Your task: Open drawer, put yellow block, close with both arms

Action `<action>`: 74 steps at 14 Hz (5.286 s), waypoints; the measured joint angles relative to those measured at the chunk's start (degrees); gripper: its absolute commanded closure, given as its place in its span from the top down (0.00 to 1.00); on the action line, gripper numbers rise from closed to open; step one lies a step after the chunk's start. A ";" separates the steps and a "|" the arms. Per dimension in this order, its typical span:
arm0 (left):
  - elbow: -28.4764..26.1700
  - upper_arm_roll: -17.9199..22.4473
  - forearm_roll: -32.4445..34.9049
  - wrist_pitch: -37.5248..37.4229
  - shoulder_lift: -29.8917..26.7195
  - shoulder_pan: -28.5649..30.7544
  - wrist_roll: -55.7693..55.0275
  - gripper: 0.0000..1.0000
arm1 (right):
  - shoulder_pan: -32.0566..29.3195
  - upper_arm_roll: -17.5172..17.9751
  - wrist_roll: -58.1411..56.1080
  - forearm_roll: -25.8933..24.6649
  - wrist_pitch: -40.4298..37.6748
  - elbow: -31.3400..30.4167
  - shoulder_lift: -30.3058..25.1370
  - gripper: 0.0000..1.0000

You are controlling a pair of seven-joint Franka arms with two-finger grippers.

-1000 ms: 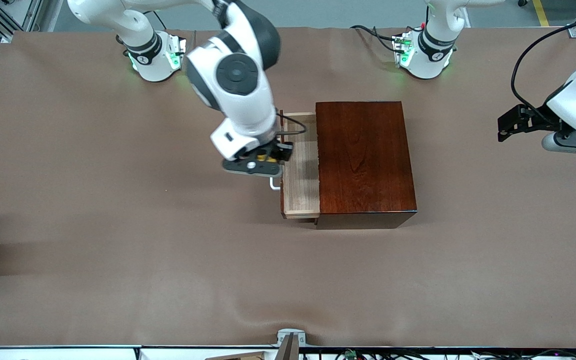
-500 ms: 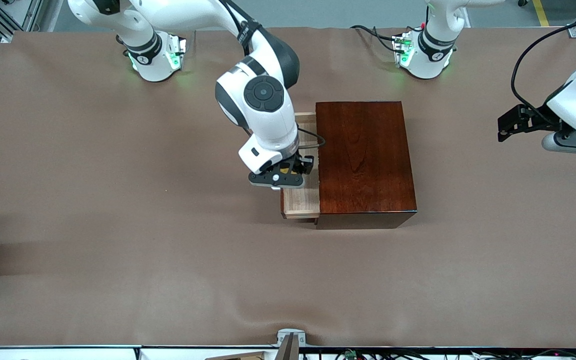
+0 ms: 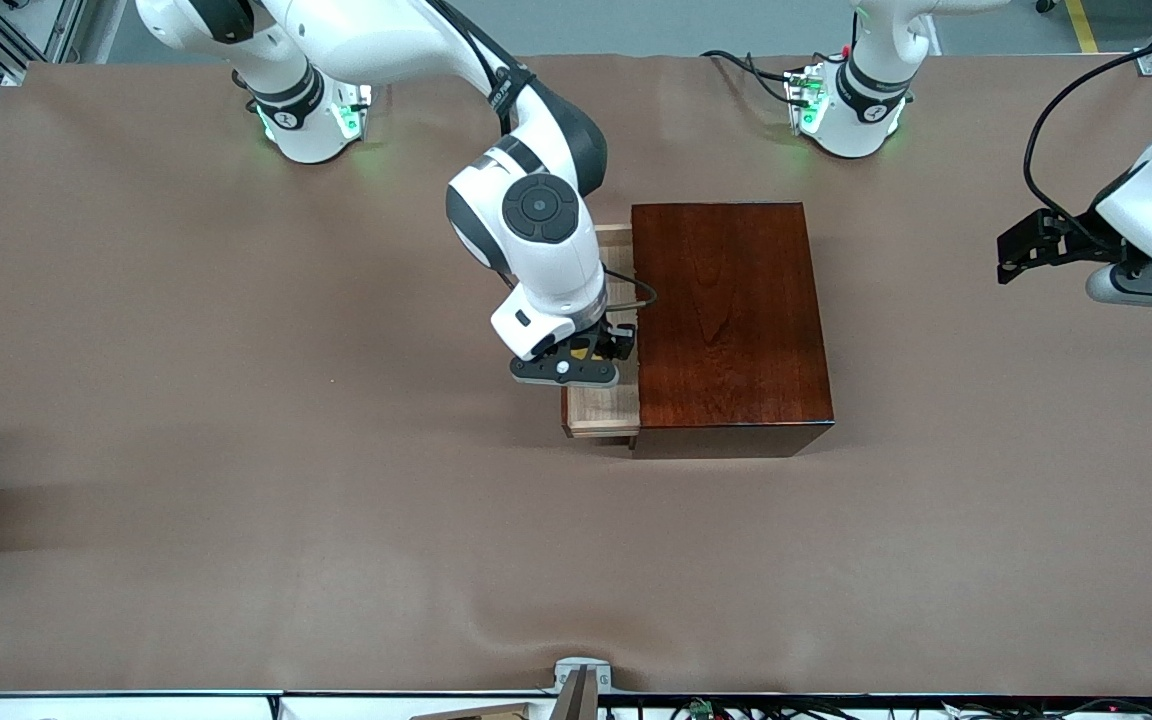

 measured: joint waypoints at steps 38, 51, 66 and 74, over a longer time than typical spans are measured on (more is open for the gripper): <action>0.02 -0.02 0.00 0.00 0.07 0.13 0.00 1.00 | -26.77 -2.52 -26.21 -3.88 -34.88 -6.46 -31.21 1.00; 0.02 -0.03 0.00 0.33 0.08 0.14 0.00 1.00 | -42.63 -3.31 -49.82 -5.08 -28.69 -16.77 -37.82 1.00; 0.02 -0.09 -0.34 0.46 0.08 0.14 0.00 1.00 | -42.84 -2.75 -49.48 -4.28 -28.18 -16.78 -37.95 1.00; 0.03 -0.57 -0.34 0.40 0.77 -0.29 -1.46 1.00 | -42.91 -2.97 -49.38 -2.69 -28.01 -17.02 -37.95 1.00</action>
